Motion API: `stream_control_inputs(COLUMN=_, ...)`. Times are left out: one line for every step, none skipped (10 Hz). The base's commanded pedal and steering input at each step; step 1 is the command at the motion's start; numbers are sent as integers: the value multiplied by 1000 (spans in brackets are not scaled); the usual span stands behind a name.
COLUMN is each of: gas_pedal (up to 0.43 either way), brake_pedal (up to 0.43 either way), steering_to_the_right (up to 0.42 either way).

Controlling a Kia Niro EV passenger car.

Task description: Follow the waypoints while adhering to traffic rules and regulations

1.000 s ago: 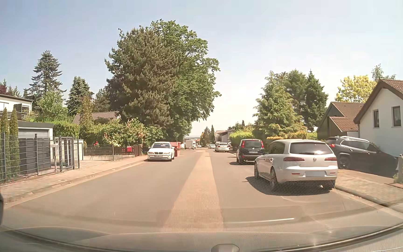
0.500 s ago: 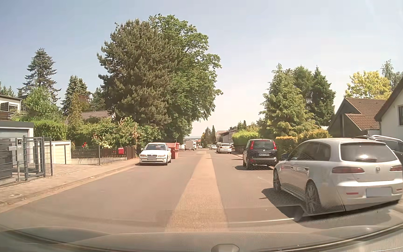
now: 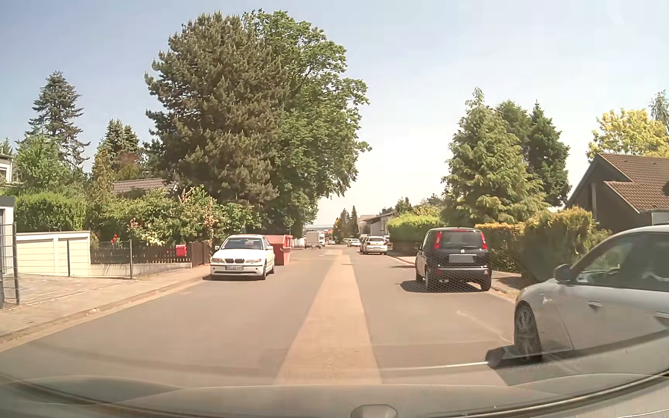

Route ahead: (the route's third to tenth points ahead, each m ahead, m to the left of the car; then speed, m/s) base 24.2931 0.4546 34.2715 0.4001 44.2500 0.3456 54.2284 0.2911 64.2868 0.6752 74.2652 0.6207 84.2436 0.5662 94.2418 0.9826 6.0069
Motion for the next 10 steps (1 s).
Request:
stream_control_inputs(gas_pedal=28, brake_pedal=0, steering_to_the_right=7)
stream_control_inputs(gas_pedal=28, brake_pedal=0, steering_to_the_right=6)
stream_control_inputs(gas_pedal=28, brake_pedal=0, steering_to_the_right=6)
stream_control_inputs(gas_pedal=28, brake_pedal=0, steering_to_the_right=6)
stream_control_inputs(gas_pedal=28, brake_pedal=0, steering_to_the_right=6)
stream_control_inputs(gas_pedal=28, brake_pedal=0, steering_to_the_right=6)
stream_control_inputs(gas_pedal=28, brake_pedal=0, steering_to_the_right=6)
stream_control_inputs(gas_pedal=28, brake_pedal=0, steering_to_the_right=6)
stream_control_inputs(gas_pedal=28, brake_pedal=0, steering_to_the_right=7)
stream_control_inputs(gas_pedal=28, brake_pedal=0, steering_to_the_right=6)
